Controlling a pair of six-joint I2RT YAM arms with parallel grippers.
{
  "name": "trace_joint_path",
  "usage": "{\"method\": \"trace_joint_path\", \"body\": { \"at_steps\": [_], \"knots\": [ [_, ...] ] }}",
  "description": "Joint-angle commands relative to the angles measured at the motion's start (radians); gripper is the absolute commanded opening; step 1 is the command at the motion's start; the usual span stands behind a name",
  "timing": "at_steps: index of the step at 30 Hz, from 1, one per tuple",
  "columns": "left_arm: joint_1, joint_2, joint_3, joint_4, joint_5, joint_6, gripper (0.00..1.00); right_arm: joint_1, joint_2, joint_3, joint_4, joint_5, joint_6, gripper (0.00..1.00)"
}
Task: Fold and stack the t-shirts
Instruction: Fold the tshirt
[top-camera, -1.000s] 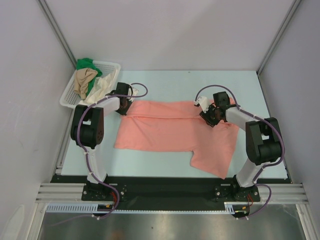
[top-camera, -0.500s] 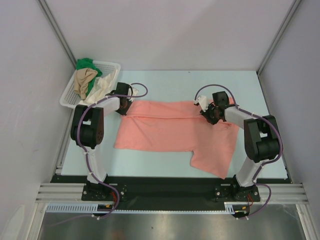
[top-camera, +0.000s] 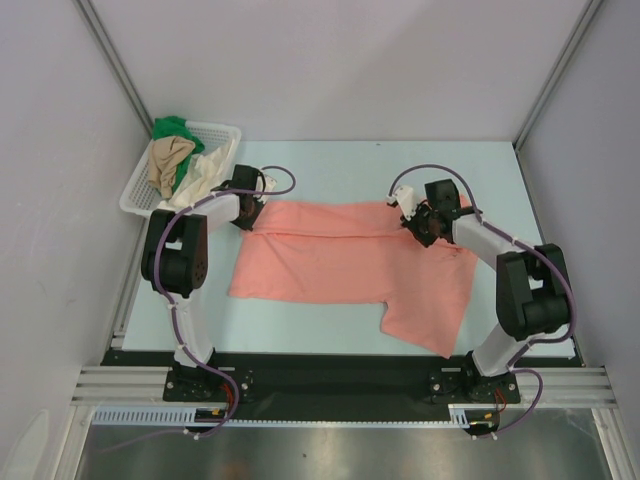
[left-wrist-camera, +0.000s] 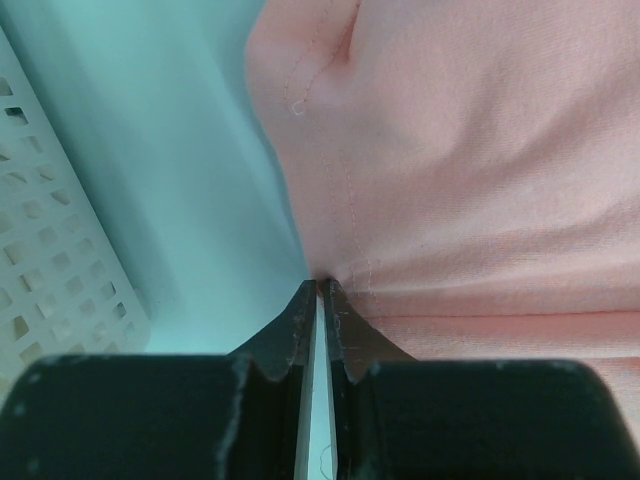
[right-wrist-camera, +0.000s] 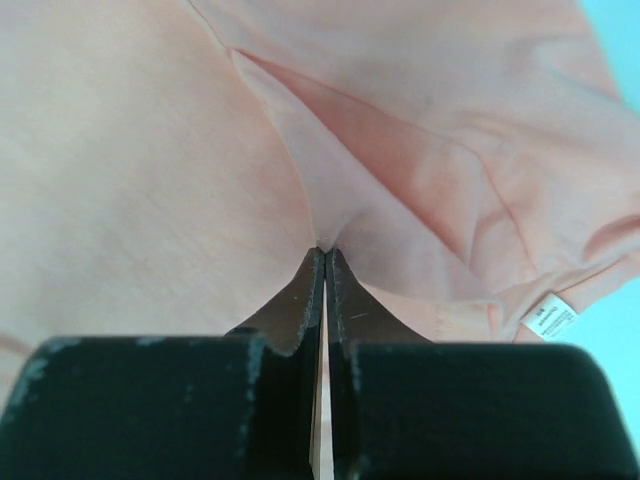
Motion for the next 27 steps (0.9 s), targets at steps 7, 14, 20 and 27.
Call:
{"method": "trace_joint_path", "body": {
  "at_steps": [7, 14, 20, 27],
  "knots": [
    [0.008, 0.009, -0.009, -0.057, -0.005, -0.013, 0.11, 0.06, -0.155, -0.063, -0.097, -0.04, 0.027, 0.0],
    [0.008, 0.01, -0.007, -0.056, -0.002, -0.016, 0.11, 0.065, -0.185, -0.097, -0.162, -0.083, -0.001, 0.0],
    [0.008, 0.015, 0.005, -0.06, -0.004, -0.016, 0.11, 0.067, -0.188, -0.085, -0.173, -0.131, 0.002, 0.04],
    [0.009, 0.018, 0.025, -0.066, -0.015, -0.014, 0.11, 0.071, -0.156, -0.002, -0.144, -0.152, 0.051, 0.25]
  ]
}}
